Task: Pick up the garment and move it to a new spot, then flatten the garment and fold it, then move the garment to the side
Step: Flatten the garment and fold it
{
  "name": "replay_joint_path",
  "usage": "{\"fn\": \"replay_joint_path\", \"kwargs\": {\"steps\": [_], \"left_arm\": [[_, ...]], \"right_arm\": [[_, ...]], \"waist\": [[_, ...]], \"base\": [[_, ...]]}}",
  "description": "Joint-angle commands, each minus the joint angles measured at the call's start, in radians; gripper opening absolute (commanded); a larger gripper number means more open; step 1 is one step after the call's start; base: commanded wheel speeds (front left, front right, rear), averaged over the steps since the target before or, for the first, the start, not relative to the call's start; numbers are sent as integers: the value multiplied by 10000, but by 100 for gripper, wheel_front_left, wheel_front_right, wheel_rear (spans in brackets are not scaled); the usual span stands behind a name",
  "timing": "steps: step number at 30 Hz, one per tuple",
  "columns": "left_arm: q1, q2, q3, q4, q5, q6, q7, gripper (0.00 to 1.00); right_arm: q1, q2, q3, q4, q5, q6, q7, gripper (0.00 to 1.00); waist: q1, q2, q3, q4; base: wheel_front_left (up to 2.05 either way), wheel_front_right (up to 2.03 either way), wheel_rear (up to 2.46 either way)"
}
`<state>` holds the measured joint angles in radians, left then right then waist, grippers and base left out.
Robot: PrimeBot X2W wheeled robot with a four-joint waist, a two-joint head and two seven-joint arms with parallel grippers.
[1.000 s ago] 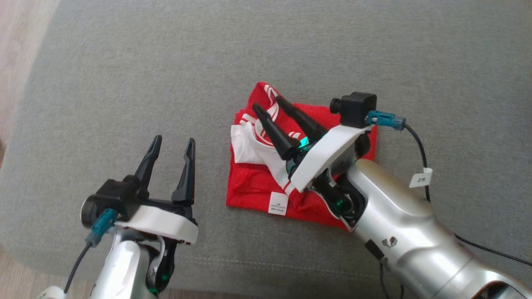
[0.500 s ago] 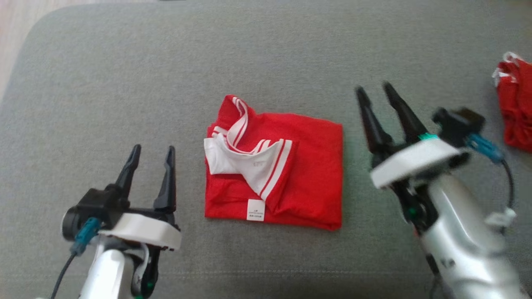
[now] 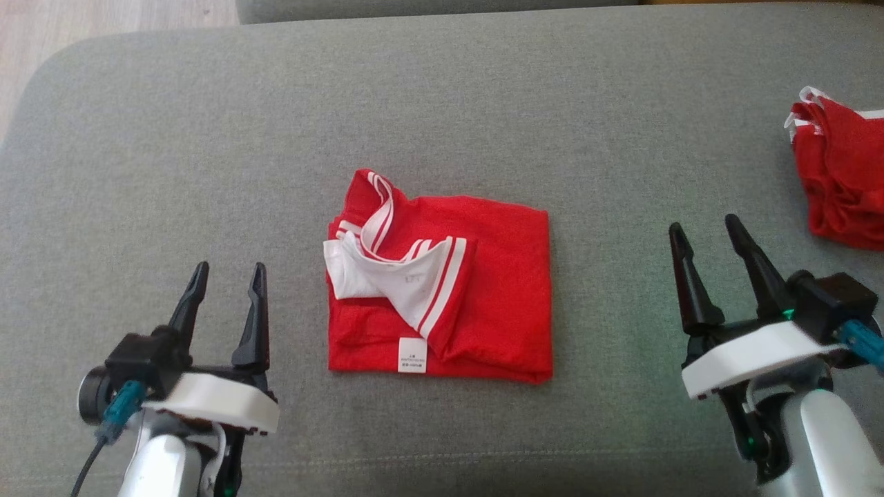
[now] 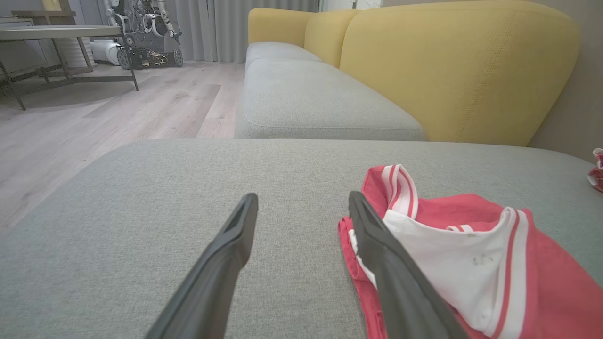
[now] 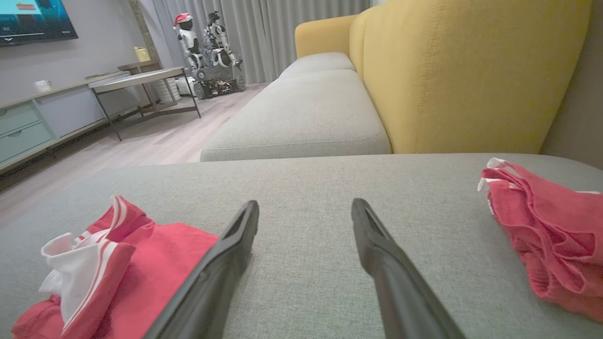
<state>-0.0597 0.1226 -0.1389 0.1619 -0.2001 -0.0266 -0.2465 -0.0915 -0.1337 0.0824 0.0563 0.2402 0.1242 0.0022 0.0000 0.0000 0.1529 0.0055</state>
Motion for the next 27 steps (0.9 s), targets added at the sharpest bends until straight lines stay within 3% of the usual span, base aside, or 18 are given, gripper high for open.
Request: {"fn": "replay_joint_path", "kwargs": {"steps": [1,17,18,19,27], "left_arm": [[-209,218,426,-383,-45,60,-13,100],[-124,312,313,-493,-203,128,165,100],[-161,308,289,-494,-205,123,165,100],[-206,304,265,-493,-207,115,163,100],[-772,199,22,-363,-217,-17,66,100]], "right_arm": [[-102,8,121,-528,-146,65,79,100],[324,290,-172,-1261,-437,65,525,100],[266,305,-122,-1217,-444,65,548,43],[198,324,-44,-1129,-433,65,606,0],[-897,500,1373,427,-120,65,525,0]], "waist": [[0,0,-17,6],[0,0,13,130],[0,0,41,172],[0,0,73,222],[0,0,429,939]], "base": [[0,0,0],[0,0,0],[0,0,0],[0,0,0],[0,0,0]]}}
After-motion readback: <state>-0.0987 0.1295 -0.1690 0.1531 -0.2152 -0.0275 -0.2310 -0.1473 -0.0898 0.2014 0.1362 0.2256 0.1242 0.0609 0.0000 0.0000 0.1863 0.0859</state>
